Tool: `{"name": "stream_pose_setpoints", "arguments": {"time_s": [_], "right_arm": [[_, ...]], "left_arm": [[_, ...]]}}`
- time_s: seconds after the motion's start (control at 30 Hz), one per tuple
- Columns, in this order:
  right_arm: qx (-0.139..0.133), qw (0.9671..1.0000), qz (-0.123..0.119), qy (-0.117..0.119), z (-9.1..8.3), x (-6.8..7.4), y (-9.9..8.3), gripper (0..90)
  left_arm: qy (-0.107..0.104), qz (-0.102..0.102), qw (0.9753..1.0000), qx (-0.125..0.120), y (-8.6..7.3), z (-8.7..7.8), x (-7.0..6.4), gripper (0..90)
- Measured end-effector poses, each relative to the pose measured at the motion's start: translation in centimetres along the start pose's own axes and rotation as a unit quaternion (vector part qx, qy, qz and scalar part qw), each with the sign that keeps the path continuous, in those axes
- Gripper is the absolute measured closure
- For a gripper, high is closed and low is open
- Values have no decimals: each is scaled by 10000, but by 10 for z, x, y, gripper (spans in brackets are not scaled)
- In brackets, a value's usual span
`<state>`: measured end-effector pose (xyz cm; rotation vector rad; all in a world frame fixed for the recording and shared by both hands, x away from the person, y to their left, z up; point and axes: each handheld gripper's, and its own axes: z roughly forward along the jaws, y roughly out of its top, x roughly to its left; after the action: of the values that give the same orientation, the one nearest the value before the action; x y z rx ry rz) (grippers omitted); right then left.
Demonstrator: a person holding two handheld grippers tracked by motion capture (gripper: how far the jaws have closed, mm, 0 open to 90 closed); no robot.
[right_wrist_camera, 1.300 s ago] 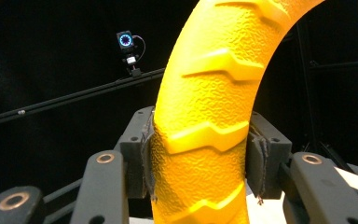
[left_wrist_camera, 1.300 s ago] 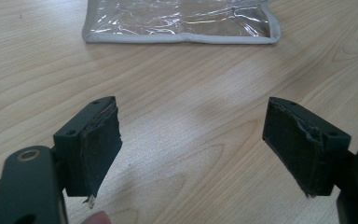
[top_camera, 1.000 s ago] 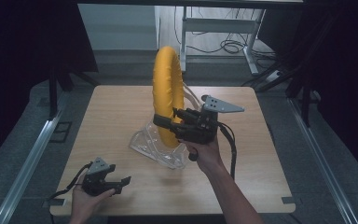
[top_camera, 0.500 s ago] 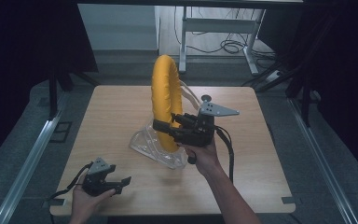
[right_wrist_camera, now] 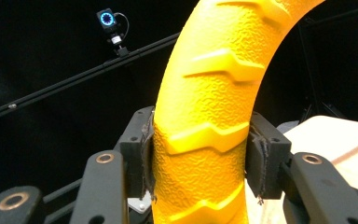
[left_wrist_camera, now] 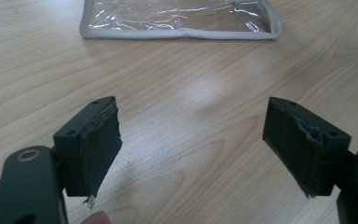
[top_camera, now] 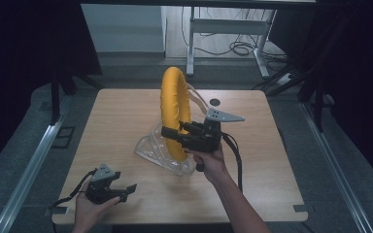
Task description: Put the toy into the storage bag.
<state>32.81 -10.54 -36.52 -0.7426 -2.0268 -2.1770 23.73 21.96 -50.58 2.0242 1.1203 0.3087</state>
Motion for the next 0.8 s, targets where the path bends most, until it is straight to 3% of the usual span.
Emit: {"name": "stream_pose_setpoints", "arguments": {"time_s": [0.67, 0.7, 0.8], "right_arm": [[346, 9989, 318, -71, 9, -22, -21, 493], [434, 9985, 263, -203, 11, -24, -23, 482], [486, 9980, 285, -284, 12, -28, -26, 479]], "left_arm": [[-20, -2, 10000, 5, 0, 0, 0, 188], [-15, -2, 10000, 5, 0, 0, 0, 188], [-19, 5, 10000, 15, 0, 0, 0, 188]]}}
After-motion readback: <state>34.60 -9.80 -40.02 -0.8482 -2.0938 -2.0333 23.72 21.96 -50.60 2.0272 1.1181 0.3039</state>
